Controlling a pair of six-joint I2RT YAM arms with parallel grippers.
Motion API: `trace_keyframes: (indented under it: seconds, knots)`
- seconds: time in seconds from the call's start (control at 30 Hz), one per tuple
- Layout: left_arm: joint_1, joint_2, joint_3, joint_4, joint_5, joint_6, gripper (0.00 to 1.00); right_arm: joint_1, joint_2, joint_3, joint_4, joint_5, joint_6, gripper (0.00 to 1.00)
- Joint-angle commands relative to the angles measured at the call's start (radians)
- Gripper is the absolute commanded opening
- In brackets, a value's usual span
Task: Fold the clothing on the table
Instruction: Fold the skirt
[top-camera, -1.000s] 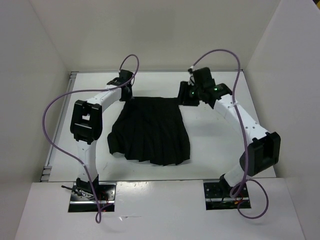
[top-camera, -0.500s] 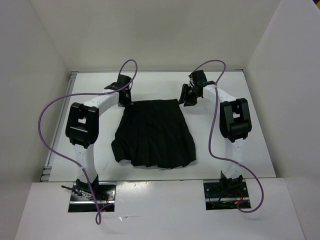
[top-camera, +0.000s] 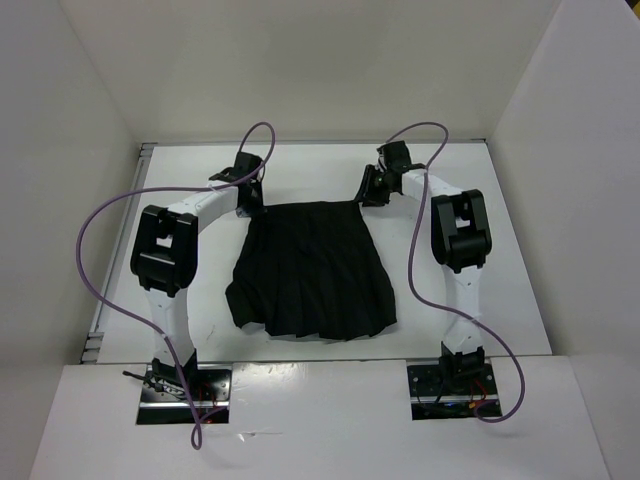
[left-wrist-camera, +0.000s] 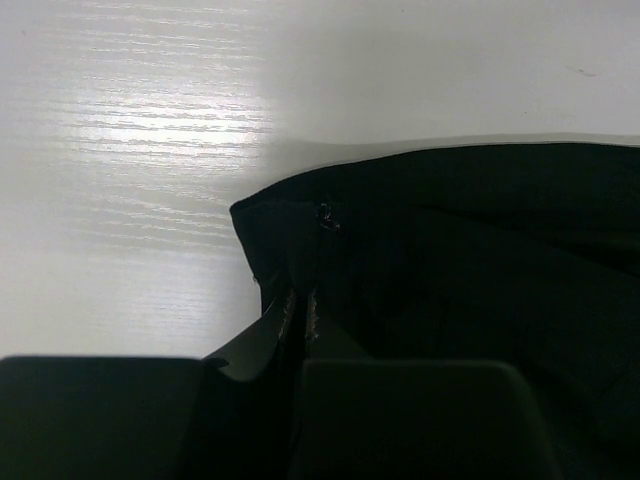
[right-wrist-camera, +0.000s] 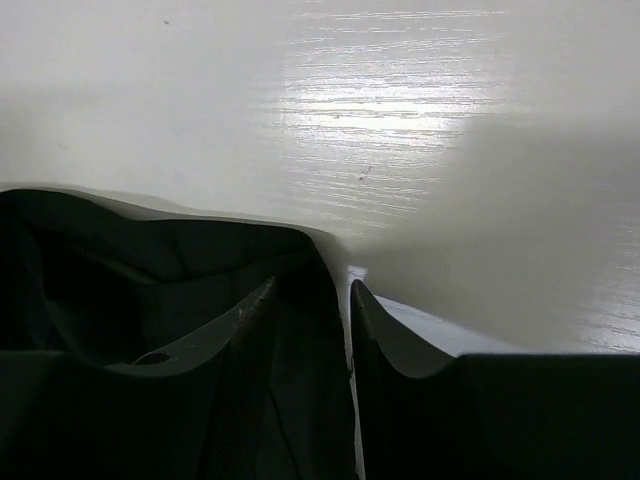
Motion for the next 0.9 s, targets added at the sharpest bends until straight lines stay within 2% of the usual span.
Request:
trace_keyframes:
  seconds: [0.0,0.17,0.3,0.37,0.4,0.47,0.53,0.6,0.67,0.7,0.77,0.87]
  knots:
    - [-0.004,-0.049,0.007,0.004,0.019,0.004,0.0,-0.004,0.0,0.047,0.048,-0.011,0.008,0.4]
    - [-0.004,-0.049,0.016,0.004,0.019,-0.005,0.0,-0.004,0.041,0.047,0.074,-0.054,0.008,0.39]
    - [-0.004,-0.04,0.016,0.004,0.028,-0.005,0.0,-0.014,0.08,0.021,0.111,-0.158,0.041,0.35]
    - [-0.004,-0.04,0.016,-0.005,0.028,-0.005,0.0,-0.014,0.089,0.005,0.123,-0.204,0.041,0.3]
    - [-0.004,-0.04,0.016,-0.005,0.028,-0.005,0.0,-0.014,0.089,-0.014,0.132,-0.204,0.052,0.17]
    - [-0.004,-0.04,0.016,-0.005,0.028,-0.005,0.0,-0.014,0.089,-0.015,0.133,-0.204,0.052,0.0]
    - [-0.004,-0.04,0.016,-0.005,0.037,-0.015,0.0,-0.014,0.063,-0.006,0.1,-0.213,0.052,0.0]
    - [0.007,-0.053,0.016,-0.014,0.037,-0.015,0.0,-0.023,-0.045,-0.025,0.091,-0.175,0.052,0.0]
    - [0.031,-0.09,0.036,-0.028,0.048,-0.015,0.0,-0.023,-0.159,-0.084,0.091,-0.059,0.043,0.0]
    - [0.041,-0.109,0.054,-0.039,0.075,-0.015,0.0,-0.035,-0.273,-0.096,0.07,-0.013,0.043,0.0]
    - [0.071,-0.181,0.054,-0.028,0.094,-0.005,0.0,-0.047,-0.365,-0.105,0.036,0.113,0.034,0.0]
    - [0.114,-0.251,0.045,-0.008,0.117,-0.005,0.01,-0.09,-0.44,-0.07,-0.05,0.175,0.011,0.0]
